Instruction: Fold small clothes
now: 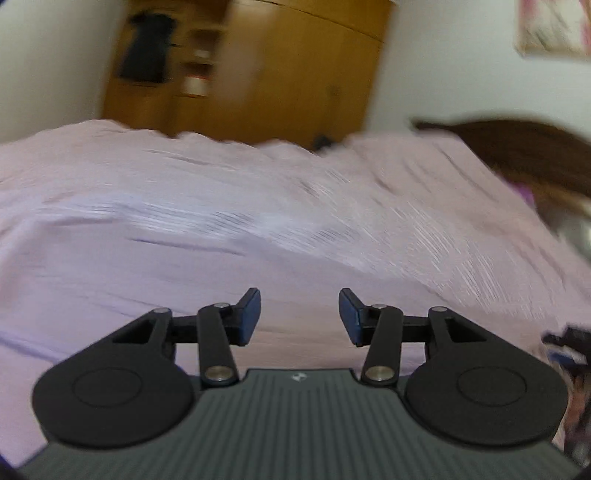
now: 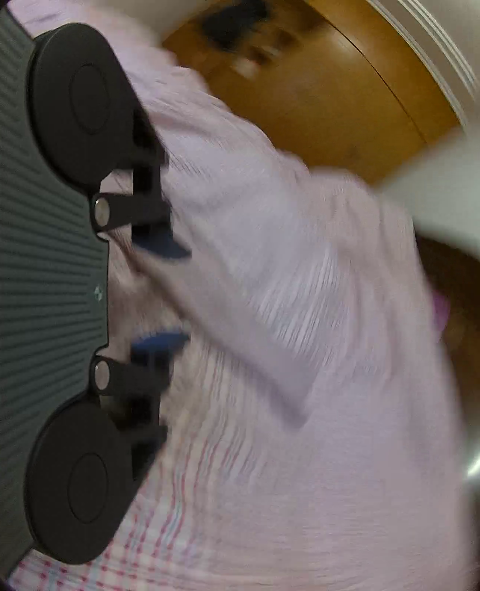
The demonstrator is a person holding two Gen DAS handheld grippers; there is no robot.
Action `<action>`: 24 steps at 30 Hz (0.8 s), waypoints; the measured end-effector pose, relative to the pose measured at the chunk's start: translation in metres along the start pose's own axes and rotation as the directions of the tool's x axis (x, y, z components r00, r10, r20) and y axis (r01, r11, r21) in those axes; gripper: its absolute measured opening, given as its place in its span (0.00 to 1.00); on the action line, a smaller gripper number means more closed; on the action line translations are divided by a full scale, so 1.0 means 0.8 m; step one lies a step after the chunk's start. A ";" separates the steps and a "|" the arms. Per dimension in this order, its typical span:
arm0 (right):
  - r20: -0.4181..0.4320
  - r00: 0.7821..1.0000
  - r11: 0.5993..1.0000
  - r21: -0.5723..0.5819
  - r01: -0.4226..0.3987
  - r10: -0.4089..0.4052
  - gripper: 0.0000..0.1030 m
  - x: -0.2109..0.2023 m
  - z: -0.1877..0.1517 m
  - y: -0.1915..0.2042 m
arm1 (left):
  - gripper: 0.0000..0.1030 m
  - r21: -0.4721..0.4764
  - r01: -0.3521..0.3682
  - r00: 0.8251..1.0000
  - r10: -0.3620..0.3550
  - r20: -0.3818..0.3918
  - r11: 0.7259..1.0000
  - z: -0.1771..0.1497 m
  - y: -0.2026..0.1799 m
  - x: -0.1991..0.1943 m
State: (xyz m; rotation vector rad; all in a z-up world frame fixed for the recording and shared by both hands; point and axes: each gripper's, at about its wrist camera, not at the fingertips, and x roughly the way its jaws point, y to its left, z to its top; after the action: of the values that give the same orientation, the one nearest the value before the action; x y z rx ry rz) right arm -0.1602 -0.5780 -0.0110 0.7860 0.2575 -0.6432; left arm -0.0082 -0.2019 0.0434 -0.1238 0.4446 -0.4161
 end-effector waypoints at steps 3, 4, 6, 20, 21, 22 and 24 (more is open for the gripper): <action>0.050 0.999 0.985 0.173 0.012 -0.021 0.07 0.004 0.009 -0.035 | 0.47 0.008 -0.039 0.991 0.039 -0.126 0.999 -0.012 -0.059 0.054; 0.063 0.998 0.986 0.168 0.011 -0.022 0.07 0.007 0.012 -0.037 | 0.47 0.003 -0.027 0.989 0.027 -0.145 1.000 -0.017 -0.071 0.068; 0.079 0.996 0.988 0.150 0.022 -0.034 0.07 0.015 0.016 -0.036 | 0.47 0.065 -0.046 0.986 0.055 -0.156 0.997 -0.028 -0.092 0.088; 0.027 0.997 0.987 0.139 -0.078 0.075 0.08 0.086 0.037 -0.019 | 0.49 0.077 -0.048 0.990 0.058 -0.130 0.996 -0.055 -0.093 0.104; 0.027 0.997 0.987 0.138 -0.078 0.075 0.08 0.088 0.038 -0.018 | 0.49 0.070 -0.045 0.990 0.054 -0.129 0.997 -0.055 -0.091 0.104; 0.027 0.997 0.988 0.137 -0.077 0.074 0.08 0.087 0.037 -0.017 | 0.49 0.063 -0.041 0.990 0.049 -0.129 0.997 -0.055 -0.090 0.104; 0.032 0.996 0.986 0.145 -0.083 0.079 0.09 0.088 0.038 -0.018 | 0.49 0.056 -0.038 0.991 0.045 -0.128 0.998 -0.054 -0.089 0.104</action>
State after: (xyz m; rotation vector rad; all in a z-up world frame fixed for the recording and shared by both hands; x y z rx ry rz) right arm -0.1143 -0.6387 -0.0296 0.9234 0.1551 -0.5992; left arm 0.0153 -0.3021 -0.0137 -0.0357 0.5625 -0.3962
